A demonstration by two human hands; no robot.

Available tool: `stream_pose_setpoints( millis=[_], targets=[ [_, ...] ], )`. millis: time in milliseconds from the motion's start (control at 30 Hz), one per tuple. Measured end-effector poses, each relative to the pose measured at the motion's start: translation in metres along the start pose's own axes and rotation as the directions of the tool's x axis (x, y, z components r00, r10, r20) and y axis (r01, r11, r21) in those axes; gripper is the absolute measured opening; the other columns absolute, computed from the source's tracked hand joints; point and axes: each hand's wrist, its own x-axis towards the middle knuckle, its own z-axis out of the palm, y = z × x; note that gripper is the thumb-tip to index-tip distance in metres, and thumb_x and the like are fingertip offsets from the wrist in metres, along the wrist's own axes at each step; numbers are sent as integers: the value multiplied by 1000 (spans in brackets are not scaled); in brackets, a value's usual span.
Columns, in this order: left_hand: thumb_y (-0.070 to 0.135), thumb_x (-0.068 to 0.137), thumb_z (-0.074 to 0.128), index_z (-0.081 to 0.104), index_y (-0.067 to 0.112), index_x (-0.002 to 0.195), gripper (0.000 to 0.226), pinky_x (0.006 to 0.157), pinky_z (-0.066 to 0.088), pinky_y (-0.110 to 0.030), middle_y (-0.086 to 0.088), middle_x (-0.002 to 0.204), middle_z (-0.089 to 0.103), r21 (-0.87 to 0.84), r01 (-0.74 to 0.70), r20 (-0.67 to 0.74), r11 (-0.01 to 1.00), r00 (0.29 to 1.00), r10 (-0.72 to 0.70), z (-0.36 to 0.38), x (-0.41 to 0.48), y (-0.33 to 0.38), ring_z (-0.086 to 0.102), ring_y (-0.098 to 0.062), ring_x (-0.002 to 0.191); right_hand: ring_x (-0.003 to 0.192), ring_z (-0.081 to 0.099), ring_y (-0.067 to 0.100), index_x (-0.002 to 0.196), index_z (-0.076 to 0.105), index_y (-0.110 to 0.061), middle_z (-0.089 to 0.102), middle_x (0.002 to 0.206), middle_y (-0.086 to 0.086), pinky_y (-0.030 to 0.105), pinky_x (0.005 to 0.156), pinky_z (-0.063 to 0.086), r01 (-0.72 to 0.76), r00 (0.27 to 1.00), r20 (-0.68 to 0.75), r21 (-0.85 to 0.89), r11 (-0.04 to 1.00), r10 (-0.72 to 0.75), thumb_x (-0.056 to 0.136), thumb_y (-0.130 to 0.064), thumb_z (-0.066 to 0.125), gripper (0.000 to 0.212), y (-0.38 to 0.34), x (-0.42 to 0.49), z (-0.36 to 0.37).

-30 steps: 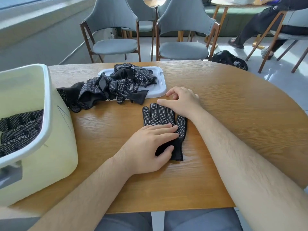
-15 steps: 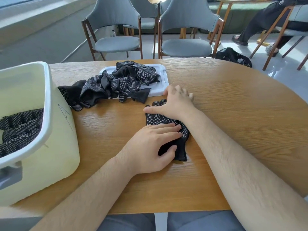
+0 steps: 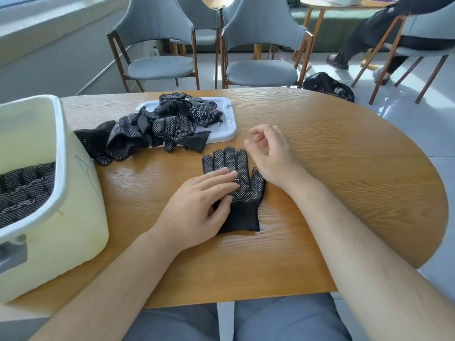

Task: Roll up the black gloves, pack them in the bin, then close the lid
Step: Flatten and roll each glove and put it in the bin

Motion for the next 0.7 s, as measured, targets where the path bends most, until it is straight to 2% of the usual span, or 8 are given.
stream_pose_setpoints(
  millis=[100, 200, 300, 367, 500, 600, 700],
  targets=[
    [36, 97, 57, 72, 17, 124, 36, 114, 42, -36, 7, 141, 61, 50, 4, -7, 999, 1000, -4, -10, -15, -8, 48, -8, 139, 115, 51, 12, 122, 63, -25, 55, 118, -9, 39, 107, 43, 128, 992, 11, -30, 991, -128, 99, -34, 59, 24, -2, -38, -10],
    [39, 96, 62, 74, 16, 119, 35, 103, 49, -38, 8, 129, 66, 101, -19, 7, 995, 1000, 18, -15, -24, -11, 57, -13, 127, 120, 50, 14, 120, 67, -29, 57, 124, -11, 35, 108, 39, 232, 971, 80, -132, 964, -223, 98, -43, 56, 30, -5, -72, -12],
    [45, 95, 60, 75, 21, 116, 35, 92, 51, -39, 12, 118, 64, 166, 7, 12, 986, 1000, -9, -15, -25, -9, 58, -12, 117, 130, 44, 12, 124, 70, -38, 57, 136, -17, 35, 111, 32, 186, 973, 178, -235, 954, -146, 99, -54, 44, 40, -6, -87, -15],
    [45, 94, 58, 75, 22, 116, 36, 91, 51, -39, 13, 118, 64, 172, 12, 5, 985, 1000, -13, -14, -25, -7, 59, -10, 116, 139, 37, 10, 134, 63, -43, 51, 147, -20, 36, 113, 26, 158, 970, 225, -302, 940, -91, 100, -55, 38, 44, -6, -92, -18],
    [41, 94, 62, 74, 22, 116, 32, 91, 50, -37, 10, 121, 65, 214, -38, -30, 976, 999, 46, -15, -26, -4, 61, -13, 117, 146, 32, 14, 146, 53, -40, 42, 158, -14, 40, 118, 27, 178, 969, 230, -374, 910, -94, 102, -55, 33, 51, -10, -106, -16],
    [37, 94, 68, 75, 20, 111, 25, 89, 49, -35, 7, 118, 66, 185, -144, -18, 972, 989, 150, -17, -25, 1, 62, -16, 113, 140, 38, 17, 140, 61, -33, 47, 153, -10, 40, 117, 35, 208, 972, 162, -281, 937, -168, 101, -49, 43, 46, -12, -108, -18],
    [55, 90, 69, 76, 25, 107, 36, 88, 48, -33, 12, 115, 66, 134, -186, 75, 973, 981, 178, -18, -24, 2, 61, -11, 110, 134, 44, 15, 121, 73, -30, 57, 139, -14, 41, 113, 40, 270, 954, 169, -112, 956, -249, 97, -44, 56, 32, -14, -108, -22]
  ],
)
